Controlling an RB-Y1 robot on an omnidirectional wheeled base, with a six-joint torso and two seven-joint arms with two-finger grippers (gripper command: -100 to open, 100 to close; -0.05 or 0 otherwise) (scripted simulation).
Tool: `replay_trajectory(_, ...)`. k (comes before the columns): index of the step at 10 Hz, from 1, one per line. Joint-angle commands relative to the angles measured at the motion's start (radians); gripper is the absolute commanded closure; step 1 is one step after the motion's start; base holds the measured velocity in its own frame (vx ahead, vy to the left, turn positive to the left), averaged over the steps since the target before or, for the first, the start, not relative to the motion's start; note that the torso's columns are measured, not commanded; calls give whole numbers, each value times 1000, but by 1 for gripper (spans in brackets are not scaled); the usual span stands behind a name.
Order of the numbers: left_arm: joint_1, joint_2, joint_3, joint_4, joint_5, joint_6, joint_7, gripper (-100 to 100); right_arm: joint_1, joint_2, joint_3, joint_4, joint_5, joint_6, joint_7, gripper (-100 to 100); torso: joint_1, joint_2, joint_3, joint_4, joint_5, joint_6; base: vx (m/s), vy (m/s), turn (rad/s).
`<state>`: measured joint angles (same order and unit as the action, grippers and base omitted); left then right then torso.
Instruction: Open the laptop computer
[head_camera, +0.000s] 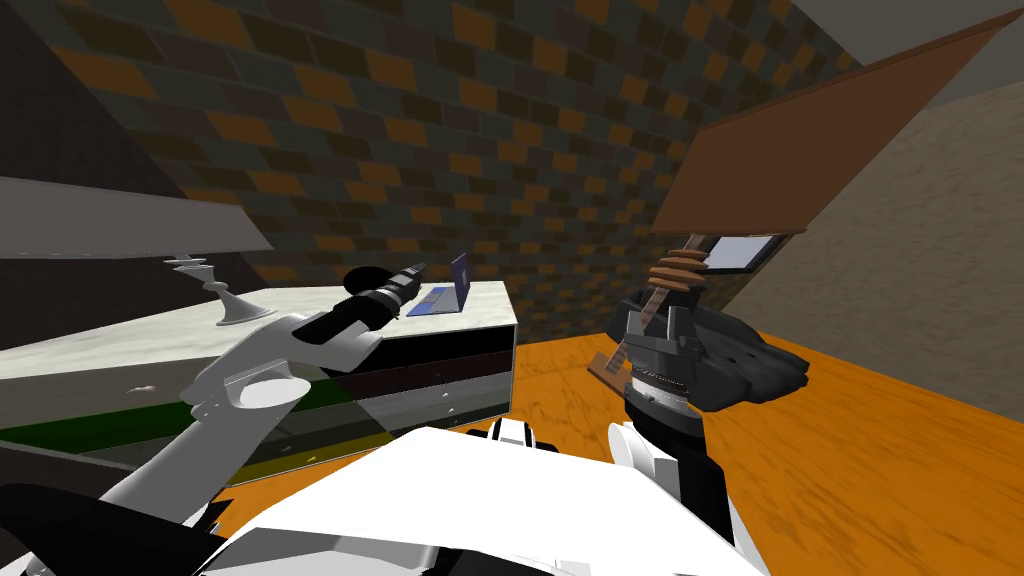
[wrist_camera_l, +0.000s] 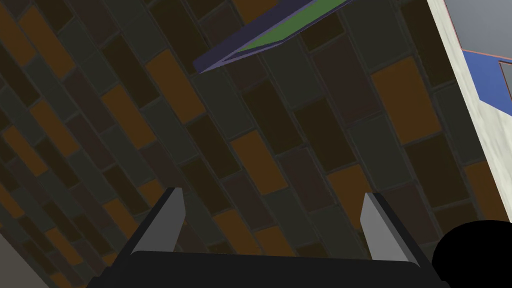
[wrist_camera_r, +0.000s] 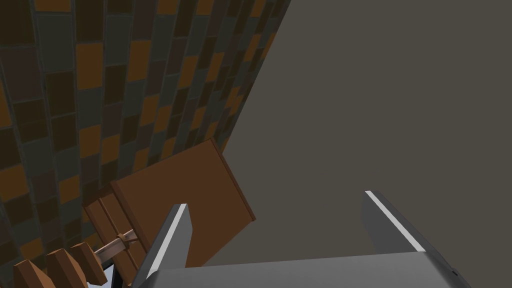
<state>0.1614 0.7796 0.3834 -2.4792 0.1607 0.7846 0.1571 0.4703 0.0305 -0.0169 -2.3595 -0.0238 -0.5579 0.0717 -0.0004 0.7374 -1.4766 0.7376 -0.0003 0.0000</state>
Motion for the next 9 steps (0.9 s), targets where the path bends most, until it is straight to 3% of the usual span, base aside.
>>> replay_trajectory(1, -12, 21, 9, 0, 14, 57, 4, -100, 0, 0, 0, 0, 0, 0, 0, 0, 0, 1, 1, 1, 0, 0, 59, -59, -5)
replay_trajectory(9, -66, 115, 51, -6, 80, 276, 22, -100, 0, 0, 0, 0, 0, 0, 0, 0, -1, -1, -1, 0, 0, 0, 88, -71, -11)
